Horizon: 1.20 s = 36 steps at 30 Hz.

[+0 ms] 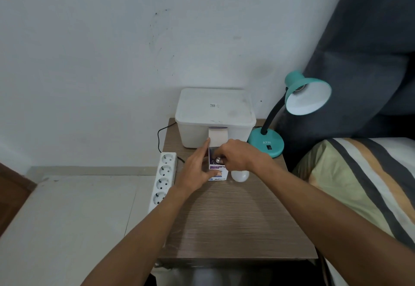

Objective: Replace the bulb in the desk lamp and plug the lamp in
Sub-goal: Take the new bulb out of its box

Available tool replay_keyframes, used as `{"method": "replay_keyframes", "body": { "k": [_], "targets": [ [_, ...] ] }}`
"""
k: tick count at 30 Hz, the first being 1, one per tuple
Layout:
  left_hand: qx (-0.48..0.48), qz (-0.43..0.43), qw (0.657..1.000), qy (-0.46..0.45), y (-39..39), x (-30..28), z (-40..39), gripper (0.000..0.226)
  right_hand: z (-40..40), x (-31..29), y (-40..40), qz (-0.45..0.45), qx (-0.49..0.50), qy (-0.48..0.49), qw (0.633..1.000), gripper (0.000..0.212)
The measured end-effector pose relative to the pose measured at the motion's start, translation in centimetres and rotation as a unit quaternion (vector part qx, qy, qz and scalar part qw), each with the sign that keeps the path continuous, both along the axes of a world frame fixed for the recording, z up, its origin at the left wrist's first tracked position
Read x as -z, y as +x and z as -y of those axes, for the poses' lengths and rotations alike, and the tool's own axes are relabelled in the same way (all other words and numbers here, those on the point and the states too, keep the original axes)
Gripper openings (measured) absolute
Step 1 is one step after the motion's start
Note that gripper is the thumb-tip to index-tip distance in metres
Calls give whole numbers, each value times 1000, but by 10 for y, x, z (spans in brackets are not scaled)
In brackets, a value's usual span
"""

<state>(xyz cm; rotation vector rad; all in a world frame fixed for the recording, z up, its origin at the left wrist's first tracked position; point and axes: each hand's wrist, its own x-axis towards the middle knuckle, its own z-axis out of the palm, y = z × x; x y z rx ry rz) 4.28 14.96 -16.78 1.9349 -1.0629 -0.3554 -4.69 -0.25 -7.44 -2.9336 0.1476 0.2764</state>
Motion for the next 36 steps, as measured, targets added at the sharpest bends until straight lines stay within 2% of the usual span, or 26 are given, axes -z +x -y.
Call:
{"method": "replay_keyframes", "body": {
  "k": [8,15,20,24,27,31,34,36],
  "targets": [
    [5,2,1000,7,0,-3,0,114,12,2,2,2,37,83,996,29],
    [-3,1,1000,14,2,1,0,115,11,10,4,1,42,91,995,28],
    [2,-4,1000,14,2,-1,1,115,5,23,-7,140,86,121,979,28],
    [6,-13,1000,9,4,2,2,115,-4,30,-14,203,117,127,964,32],
    [18,-18,1000,3,4,1,3,113,-11,24,-15,268,146,146,941,26],
    [24,-22,999,-19,3,-2,4,100,-17,8,-10,339,173,172,908,30],
    [18,-32,999,-21,2,-1,4,95,-18,-9,-6,415,206,258,848,21],
    [11,-33,999,-12,3,2,4,103,-18,-19,-4,456,225,281,814,14]
  ]
}}
